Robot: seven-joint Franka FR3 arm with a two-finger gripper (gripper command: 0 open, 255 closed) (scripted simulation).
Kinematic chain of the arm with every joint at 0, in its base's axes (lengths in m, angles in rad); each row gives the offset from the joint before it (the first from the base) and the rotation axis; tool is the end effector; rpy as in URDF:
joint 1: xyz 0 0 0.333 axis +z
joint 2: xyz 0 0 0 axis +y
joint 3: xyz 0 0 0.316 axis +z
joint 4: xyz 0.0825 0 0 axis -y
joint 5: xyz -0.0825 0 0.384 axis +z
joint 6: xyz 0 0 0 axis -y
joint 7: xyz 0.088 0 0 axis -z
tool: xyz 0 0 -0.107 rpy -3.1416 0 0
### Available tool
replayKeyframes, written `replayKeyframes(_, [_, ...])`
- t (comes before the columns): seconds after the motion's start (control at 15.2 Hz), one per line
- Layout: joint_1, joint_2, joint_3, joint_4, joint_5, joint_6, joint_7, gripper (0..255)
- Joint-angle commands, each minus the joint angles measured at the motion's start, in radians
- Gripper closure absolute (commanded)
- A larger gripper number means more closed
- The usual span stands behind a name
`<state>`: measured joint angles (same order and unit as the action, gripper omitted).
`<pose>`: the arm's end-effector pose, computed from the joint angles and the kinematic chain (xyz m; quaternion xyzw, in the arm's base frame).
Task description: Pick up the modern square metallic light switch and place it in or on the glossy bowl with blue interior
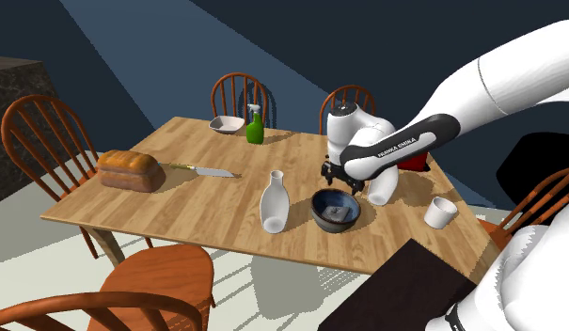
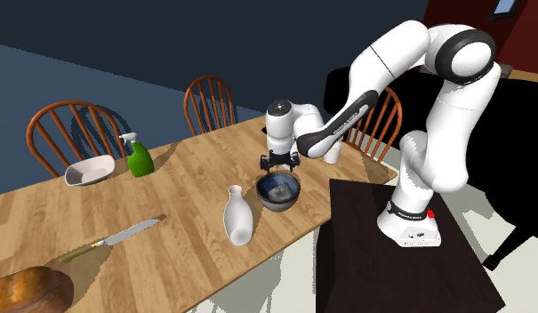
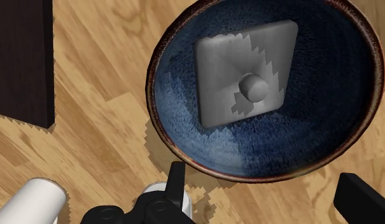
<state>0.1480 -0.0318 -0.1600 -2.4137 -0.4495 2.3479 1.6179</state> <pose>0.4819 -0.0120 0.3207 0.7846 -0.6005 0.0992 0.1185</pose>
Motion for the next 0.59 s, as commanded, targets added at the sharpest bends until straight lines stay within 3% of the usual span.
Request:
replayKeyframes(0.0, [0.009,-0.044,0.009,0.009,0.015,-0.056,-0.009,0])
replayKeyframes(0.53, [0.014,-0.061,0.014,0.018,0.023,-0.084,-0.013,0])
